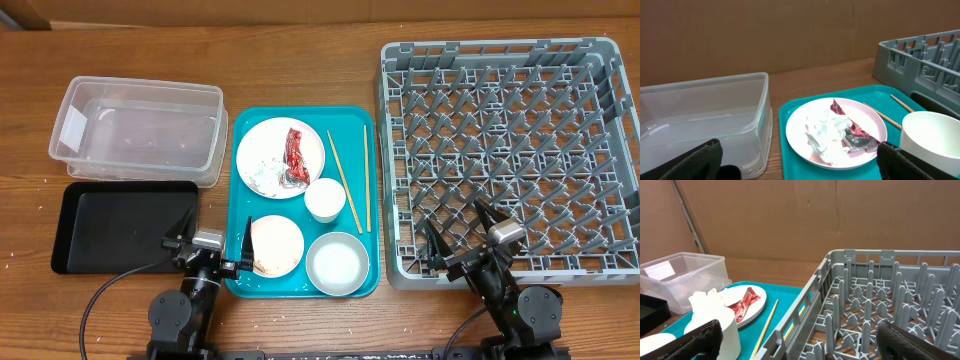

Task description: Sort waste into correct bins and load items into the dishwasher

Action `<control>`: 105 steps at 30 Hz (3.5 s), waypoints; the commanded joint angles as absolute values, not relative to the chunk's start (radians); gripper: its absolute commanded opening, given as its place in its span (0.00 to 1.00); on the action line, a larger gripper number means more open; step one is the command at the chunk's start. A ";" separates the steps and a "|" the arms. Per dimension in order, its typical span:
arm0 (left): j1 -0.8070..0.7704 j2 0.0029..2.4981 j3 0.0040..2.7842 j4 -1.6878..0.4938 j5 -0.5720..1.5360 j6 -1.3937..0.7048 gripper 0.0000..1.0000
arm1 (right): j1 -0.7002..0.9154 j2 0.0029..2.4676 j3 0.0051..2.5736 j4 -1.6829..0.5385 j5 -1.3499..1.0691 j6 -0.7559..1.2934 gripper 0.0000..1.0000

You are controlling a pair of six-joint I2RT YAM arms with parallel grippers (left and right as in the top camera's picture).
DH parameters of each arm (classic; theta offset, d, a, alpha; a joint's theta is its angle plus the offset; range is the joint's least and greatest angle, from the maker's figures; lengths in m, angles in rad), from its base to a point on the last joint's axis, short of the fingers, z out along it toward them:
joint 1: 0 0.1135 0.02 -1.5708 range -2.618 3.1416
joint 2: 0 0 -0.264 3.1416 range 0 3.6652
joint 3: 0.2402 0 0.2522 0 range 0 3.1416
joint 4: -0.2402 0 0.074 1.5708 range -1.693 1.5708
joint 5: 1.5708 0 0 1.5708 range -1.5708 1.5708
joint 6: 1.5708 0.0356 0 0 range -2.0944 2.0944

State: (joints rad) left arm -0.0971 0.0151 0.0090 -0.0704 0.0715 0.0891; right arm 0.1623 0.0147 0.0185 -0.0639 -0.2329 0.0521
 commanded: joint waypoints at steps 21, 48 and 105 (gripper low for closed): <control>-0.090 0.006 0.004 -0.072 0.068 0.098 1.00 | 0.157 0.003 0.008 -0.057 -0.238 0.053 1.00; -0.092 0.006 0.006 0.044 0.359 0.110 1.00 | 0.157 0.003 0.019 -0.017 -0.372 0.134 1.00; -0.238 1.449 1.345 -0.916 0.736 -0.167 0.04 | 0.163 1.036 1.166 -1.002 -0.821 0.139 0.87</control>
State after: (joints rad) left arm -0.3401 1.5383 1.3106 -0.9169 0.3229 -0.2844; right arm 0.1585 1.0435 1.1427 -1.0431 -0.6556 0.2298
